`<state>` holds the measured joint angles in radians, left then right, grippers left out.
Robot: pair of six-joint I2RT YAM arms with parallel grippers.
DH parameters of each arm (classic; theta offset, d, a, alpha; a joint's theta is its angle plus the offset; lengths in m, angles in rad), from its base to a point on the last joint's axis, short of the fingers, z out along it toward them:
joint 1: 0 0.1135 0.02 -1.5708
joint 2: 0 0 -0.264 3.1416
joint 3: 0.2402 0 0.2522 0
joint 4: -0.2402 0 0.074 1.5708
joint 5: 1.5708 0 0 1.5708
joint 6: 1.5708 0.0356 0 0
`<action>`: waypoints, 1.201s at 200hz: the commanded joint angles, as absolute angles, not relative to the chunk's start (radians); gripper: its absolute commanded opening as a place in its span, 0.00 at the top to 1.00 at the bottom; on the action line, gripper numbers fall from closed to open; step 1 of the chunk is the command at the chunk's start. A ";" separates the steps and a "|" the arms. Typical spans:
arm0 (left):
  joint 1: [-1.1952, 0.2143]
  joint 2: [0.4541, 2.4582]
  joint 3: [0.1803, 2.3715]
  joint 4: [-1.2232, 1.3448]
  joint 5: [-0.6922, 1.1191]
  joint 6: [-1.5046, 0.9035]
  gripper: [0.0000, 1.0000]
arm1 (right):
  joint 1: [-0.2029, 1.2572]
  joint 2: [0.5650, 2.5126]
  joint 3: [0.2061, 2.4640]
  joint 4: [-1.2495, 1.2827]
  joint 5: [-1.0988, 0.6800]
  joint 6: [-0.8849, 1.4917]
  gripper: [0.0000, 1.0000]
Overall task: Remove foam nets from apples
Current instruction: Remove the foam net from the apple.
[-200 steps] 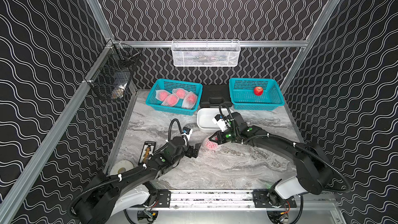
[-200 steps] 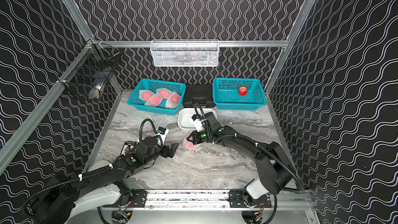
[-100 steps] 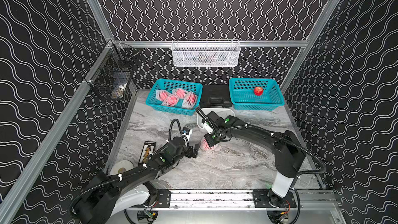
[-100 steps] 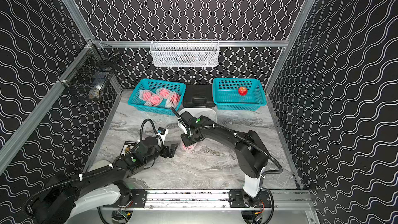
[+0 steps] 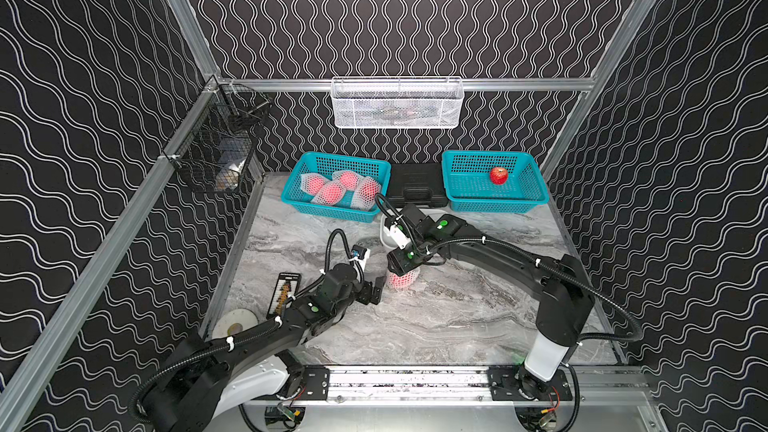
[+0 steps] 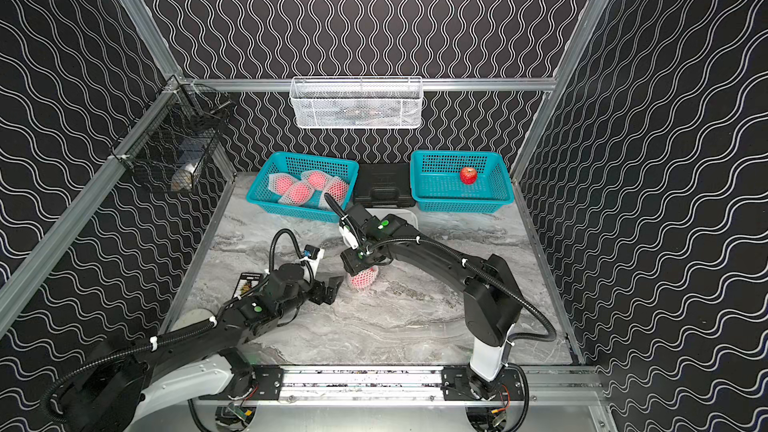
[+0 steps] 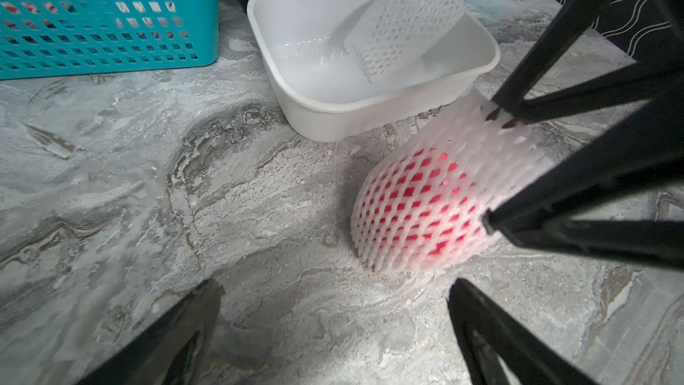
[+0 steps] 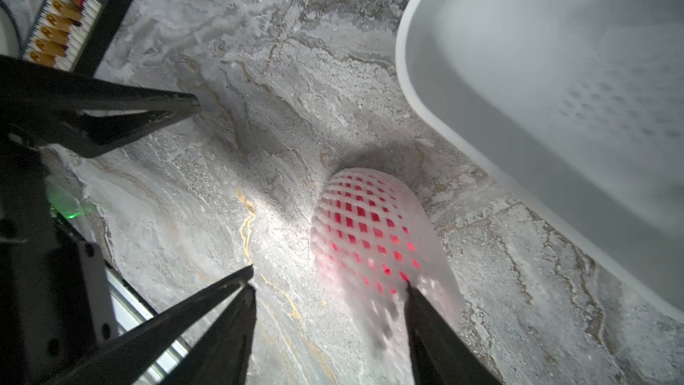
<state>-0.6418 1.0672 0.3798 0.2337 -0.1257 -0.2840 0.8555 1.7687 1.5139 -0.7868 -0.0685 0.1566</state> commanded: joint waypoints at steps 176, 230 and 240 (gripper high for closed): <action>-0.642 1.060 0.371 0.253 -0.094 -0.265 0.01 | 0.706 1.748 1.222 -0.474 -0.307 0.226 0.30; -0.643 1.055 0.361 0.256 -0.097 -0.273 0.01 | 0.707 1.730 1.238 -0.495 -0.313 0.215 0.80; -0.641 1.058 0.359 0.259 -0.098 -0.273 0.01 | 0.707 1.724 1.241 -0.501 -0.314 0.208 0.87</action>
